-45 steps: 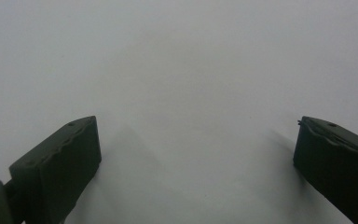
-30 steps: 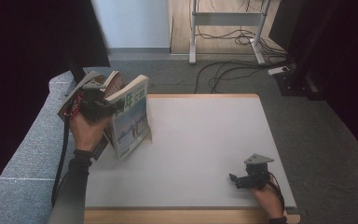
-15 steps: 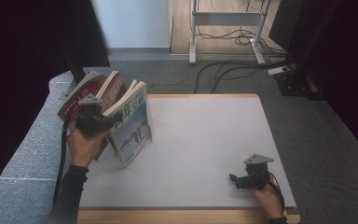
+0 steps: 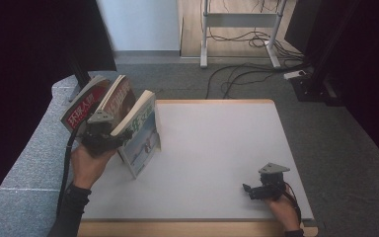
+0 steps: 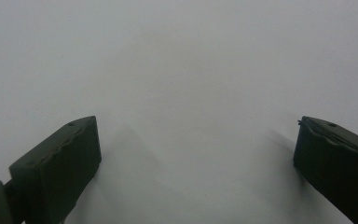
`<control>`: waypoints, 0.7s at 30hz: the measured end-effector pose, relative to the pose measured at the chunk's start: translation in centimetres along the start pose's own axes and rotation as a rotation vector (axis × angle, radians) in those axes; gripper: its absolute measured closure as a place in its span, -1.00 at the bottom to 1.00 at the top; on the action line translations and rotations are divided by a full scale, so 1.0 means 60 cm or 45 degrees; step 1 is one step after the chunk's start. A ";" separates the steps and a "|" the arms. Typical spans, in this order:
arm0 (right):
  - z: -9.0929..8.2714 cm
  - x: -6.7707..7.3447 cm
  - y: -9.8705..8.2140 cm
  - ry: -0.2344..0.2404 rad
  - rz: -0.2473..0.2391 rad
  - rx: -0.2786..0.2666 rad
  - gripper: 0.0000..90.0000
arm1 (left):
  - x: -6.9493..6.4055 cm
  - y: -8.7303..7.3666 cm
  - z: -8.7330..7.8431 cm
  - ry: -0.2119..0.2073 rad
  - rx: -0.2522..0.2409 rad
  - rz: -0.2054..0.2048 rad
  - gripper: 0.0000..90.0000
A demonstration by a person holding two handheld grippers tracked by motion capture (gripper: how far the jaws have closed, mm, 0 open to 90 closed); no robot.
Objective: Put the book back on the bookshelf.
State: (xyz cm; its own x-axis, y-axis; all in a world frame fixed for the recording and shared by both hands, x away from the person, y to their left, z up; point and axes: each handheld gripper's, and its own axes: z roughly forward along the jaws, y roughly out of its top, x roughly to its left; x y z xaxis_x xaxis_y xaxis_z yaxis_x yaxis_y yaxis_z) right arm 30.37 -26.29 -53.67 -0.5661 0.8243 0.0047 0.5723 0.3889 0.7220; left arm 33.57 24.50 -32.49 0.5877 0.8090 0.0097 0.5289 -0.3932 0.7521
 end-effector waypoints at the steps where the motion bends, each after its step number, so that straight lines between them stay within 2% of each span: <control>1: 0.000 0.000 0.000 0.000 0.000 0.000 -1.00 | -0.002 -0.001 0.000 0.005 0.001 0.010 0.42; 8: 0.000 0.000 0.000 0.000 0.001 0.000 -1.00 | -0.010 -0.014 0.003 0.012 0.033 0.043 0.31; 12: 0.000 0.000 0.000 0.000 0.001 0.001 -1.00 | -0.014 -0.028 0.003 0.008 0.032 0.064 0.24; 21: 0.000 0.000 0.000 0.000 -0.001 0.000 -1.00 | -0.012 -0.074 0.018 -0.022 0.055 0.042 0.26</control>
State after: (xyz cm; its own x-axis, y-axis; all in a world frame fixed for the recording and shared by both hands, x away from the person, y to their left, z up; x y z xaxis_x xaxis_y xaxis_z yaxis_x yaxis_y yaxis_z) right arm 30.37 -26.29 -53.67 -0.5663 0.8242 0.0041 0.5721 0.3894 0.7219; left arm 31.46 25.18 -36.58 0.6155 0.7878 0.0221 0.5347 -0.4380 0.7226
